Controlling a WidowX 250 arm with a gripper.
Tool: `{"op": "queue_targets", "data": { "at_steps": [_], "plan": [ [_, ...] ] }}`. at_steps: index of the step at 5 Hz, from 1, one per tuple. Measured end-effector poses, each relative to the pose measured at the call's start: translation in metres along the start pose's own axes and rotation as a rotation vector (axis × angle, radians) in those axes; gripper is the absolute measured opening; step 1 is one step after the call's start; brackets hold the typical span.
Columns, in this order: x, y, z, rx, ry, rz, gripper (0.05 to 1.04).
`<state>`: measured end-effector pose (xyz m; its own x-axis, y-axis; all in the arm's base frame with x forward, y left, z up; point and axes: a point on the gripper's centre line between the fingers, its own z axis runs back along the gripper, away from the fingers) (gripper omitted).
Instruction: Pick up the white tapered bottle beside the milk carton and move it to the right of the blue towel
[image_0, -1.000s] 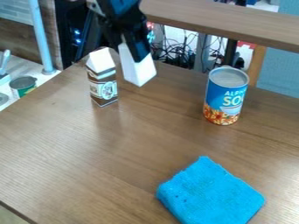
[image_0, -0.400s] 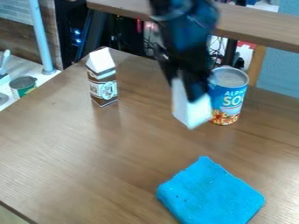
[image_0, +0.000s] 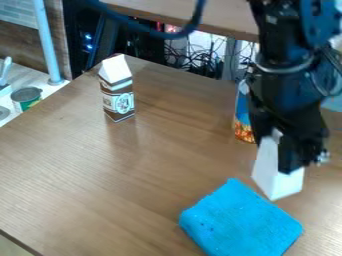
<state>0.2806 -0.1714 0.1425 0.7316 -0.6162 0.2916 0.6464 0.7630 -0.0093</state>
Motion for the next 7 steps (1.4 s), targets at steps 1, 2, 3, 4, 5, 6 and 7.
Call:
{"op": "queue_targets", "data": {
  "at_steps": [1,2,3,4,5,6,7],
  "plan": [
    [0.005,-0.023,-0.005,0.005,-0.001,-0.068,0.642],
    [0.006,-0.04,-0.01,-0.015,-0.004,-0.101,0.642],
    [0.008,-0.063,-0.025,-0.052,0.0,-0.158,0.642],
    [0.003,-0.084,-0.051,-0.054,0.048,-0.243,0.642],
    [0.002,-0.103,-0.074,-0.043,0.063,-0.33,0.642],
    [0.006,-0.111,-0.084,-0.038,0.048,-0.354,0.718],
    [0.009,-0.113,-0.085,-0.056,0.024,-0.37,0.98]
  ]
}}
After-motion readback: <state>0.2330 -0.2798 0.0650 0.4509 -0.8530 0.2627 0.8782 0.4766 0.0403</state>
